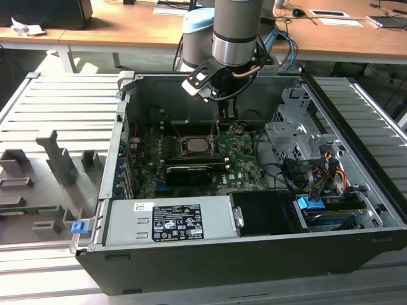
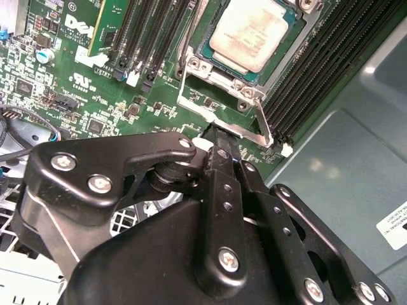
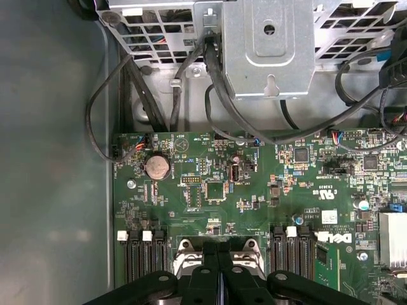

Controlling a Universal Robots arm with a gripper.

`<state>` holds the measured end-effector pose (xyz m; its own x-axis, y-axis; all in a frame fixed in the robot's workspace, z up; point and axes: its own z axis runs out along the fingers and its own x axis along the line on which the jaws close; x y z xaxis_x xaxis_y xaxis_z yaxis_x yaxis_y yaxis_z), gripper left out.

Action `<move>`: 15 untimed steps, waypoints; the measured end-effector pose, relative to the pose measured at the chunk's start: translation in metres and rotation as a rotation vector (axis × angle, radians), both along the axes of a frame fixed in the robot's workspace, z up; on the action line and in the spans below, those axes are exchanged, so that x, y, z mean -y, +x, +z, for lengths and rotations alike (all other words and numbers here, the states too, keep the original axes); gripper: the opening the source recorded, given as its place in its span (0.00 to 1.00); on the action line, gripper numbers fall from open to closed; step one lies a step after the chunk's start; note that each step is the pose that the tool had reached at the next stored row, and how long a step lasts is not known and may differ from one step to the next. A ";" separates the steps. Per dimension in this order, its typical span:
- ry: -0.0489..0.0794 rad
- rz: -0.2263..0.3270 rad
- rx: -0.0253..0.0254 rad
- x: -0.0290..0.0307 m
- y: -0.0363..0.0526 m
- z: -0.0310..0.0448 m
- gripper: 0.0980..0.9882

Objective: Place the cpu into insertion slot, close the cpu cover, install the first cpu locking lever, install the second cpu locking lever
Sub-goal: 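Close the cpu cover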

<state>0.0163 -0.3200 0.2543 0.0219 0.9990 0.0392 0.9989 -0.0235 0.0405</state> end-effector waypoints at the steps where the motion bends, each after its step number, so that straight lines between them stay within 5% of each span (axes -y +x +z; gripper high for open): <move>1: 0.000 0.000 0.0000 0.0000 -0.0002 0.0000 0.01; 15: 0.000 0.000 0.0000 0.0000 -0.0030 -0.0001 0.01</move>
